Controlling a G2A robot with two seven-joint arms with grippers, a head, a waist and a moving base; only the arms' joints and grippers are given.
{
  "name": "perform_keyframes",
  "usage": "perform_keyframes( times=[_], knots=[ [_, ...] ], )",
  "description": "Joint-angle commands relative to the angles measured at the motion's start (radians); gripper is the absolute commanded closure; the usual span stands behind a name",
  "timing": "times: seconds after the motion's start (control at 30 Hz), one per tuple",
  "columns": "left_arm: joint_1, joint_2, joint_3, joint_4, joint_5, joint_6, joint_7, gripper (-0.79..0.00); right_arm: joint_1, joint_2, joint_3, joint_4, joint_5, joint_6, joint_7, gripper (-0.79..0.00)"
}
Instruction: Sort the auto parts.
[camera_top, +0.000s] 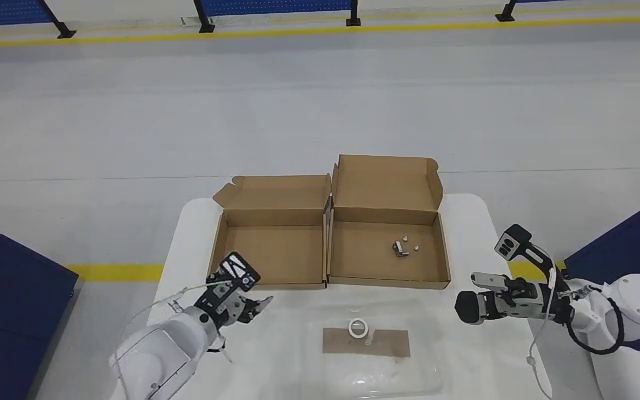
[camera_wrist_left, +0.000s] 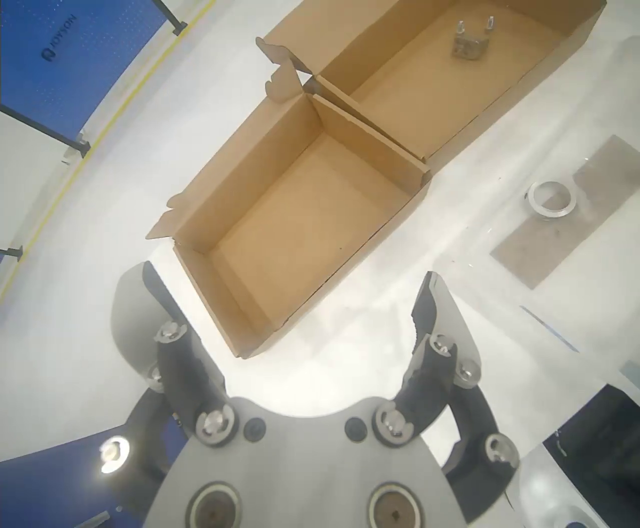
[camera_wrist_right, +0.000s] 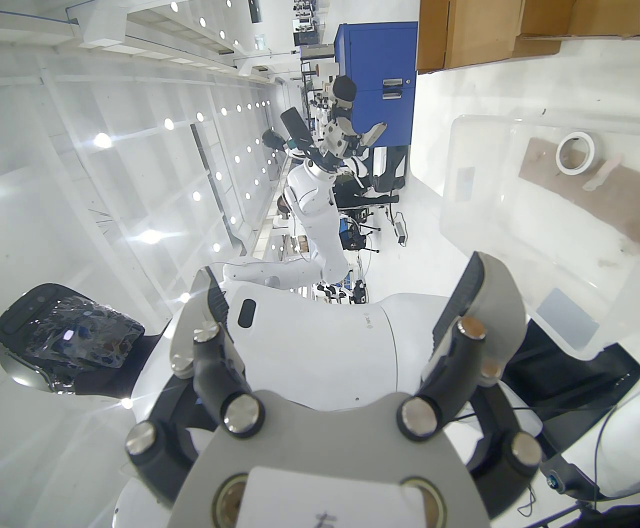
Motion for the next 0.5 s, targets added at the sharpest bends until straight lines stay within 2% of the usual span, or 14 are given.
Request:
perform_keyframes(
  times=[0.0, 0.07, 0.2, 0.3, 0.47],
  knots=[
    [-0.022, -0.002, 0.048, -0.027, -0.023, -0.038, -0.092, -0.785, 0.000, 0.000, 0.000, 0.000, 0.000, 0.000, 0.000, -0.785],
    [-0.067, -0.004, 0.080, -0.019, -0.104, -0.051, -0.275, -0.785, 0.000, 0.000, 0.000, 0.000, 0.000, 0.000, 0.000, -0.785],
    [-0.222, -0.014, 0.191, -0.008, -0.271, -0.074, -0.597, -0.785, 0.000, 0.000, 0.000, 0.000, 0.000, 0.000, 0.000, -0.785],
    [-0.321, -0.020, 0.259, 0.010, -0.361, -0.019, -0.668, -0.785, 0.000, 0.000, 0.000, 0.000, 0.000, 0.000, 0.000, -0.785],
    [-0.329, -0.019, 0.268, 0.012, -0.362, -0.014, -0.672, -0.785, 0.000, 0.000, 0.000, 0.000, 0.000, 0.000, 0.000, -0.785]
  ],
)
